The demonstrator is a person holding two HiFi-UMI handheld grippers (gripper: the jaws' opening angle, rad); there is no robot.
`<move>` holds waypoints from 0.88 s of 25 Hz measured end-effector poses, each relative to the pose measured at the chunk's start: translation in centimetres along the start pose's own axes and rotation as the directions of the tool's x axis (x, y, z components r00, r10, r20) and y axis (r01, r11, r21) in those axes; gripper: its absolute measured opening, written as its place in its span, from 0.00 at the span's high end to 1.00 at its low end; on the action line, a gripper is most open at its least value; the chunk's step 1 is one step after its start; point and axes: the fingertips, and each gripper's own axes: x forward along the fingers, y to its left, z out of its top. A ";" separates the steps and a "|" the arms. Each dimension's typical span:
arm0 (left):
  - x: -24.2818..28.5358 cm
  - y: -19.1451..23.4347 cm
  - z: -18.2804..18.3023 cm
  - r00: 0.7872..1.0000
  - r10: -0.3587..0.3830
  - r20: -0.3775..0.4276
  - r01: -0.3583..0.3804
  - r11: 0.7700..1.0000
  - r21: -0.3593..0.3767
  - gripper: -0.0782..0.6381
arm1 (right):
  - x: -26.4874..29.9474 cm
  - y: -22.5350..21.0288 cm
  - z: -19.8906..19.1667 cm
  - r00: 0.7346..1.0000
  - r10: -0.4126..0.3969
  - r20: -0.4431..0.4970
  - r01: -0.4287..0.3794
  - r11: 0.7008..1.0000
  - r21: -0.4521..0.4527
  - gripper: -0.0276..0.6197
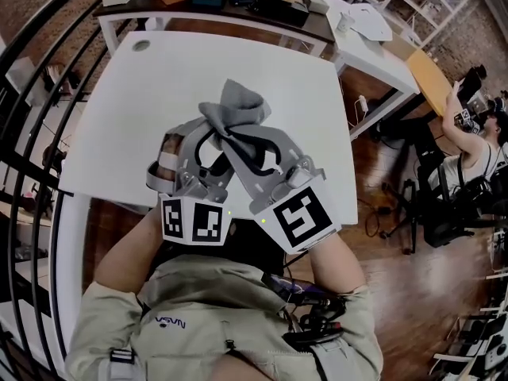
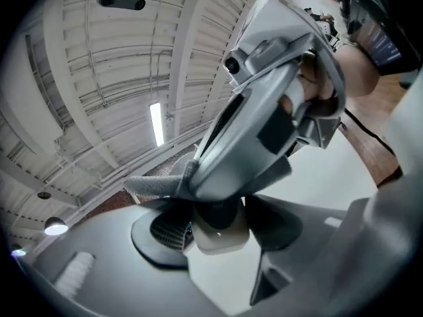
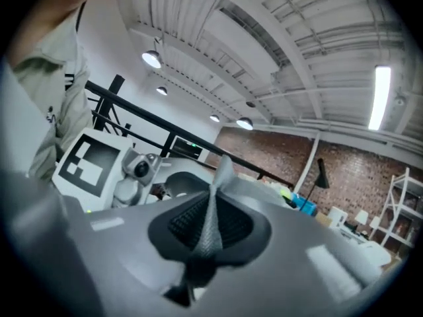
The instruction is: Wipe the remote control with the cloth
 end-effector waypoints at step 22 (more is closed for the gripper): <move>-0.1 1.2 0.0 0.999 -0.040 0.029 0.044 0.980 -0.191 0.51 | -1.3 -1.9 -1.9 0.995 -0.072 -0.072 0.069 0.997 -0.046 0.93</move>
